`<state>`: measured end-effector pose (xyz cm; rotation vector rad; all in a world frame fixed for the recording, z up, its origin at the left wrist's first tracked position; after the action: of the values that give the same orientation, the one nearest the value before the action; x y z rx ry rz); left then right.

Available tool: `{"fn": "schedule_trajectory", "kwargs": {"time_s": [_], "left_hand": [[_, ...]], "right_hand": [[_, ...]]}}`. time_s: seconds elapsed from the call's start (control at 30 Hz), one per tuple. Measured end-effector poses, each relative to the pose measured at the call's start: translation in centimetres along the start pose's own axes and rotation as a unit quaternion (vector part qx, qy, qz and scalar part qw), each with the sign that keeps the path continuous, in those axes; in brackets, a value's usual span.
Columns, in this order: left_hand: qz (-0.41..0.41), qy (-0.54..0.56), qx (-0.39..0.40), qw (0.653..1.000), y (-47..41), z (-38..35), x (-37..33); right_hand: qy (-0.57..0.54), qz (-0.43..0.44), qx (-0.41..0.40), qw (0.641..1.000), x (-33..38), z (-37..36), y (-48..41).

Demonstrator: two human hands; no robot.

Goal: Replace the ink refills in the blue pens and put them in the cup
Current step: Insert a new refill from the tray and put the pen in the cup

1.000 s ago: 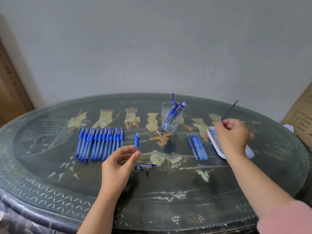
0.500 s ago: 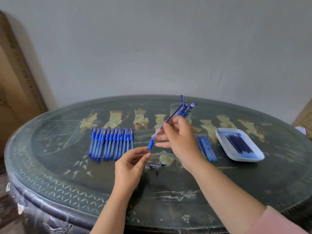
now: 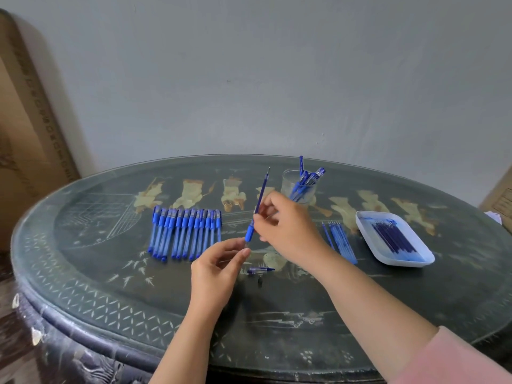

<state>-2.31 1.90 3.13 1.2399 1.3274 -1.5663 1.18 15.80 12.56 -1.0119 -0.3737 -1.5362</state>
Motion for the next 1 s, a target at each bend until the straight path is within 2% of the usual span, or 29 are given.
{"fn": "schedule_trajectory", "kwargs": {"time_s": [0.27, 0.43, 0.73, 0.83, 0.9, 1.0], "left_hand": [[0.014, 0.008, -0.009, 1.0, -0.1, 0.3, 0.2], [0.011, -0.001, -0.01, 1.0, -0.1, 0.3, 0.3], [0.005, -0.014, -0.006, 1.0, -0.1, 0.4, 0.3], [0.005, -0.009, -0.003, 1.0, -0.1, 0.3, 0.3], [0.007, -0.003, -0.001, 1.0, -0.2, 0.2, 0.3], [0.005, -0.005, 0.006, 1.0, -0.1, 0.0, 0.3]], "right_hand": [[-0.036, -0.077, 0.016, 0.996, -2.4, -0.7, 2.0], [0.111, -0.119, 0.048, 0.985, -5.7, -2.5, 5.4], [0.212, -0.099, 0.041, 0.971, -6.1, -4.5, 5.8], [0.129, -0.11, -0.025, 0.985, -5.1, -2.7, 5.2], [-0.001, -0.128, -0.09, 0.988, -3.8, -0.6, 4.1], [-0.176, -0.114, -0.104, 0.972, -1.0, 1.6, 2.2]]}}
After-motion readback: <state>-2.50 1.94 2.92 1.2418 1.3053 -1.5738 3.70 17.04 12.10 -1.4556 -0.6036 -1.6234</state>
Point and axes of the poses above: each hand's wrist, its own y-axis away from the middle knuckle, its own z-axis out of the back of the hand, x = y × z, the point moved 5 cm from there along -y, towards the middle knuckle, and after that the axes turned 2 degrees about -z, right-handed, at the moved point
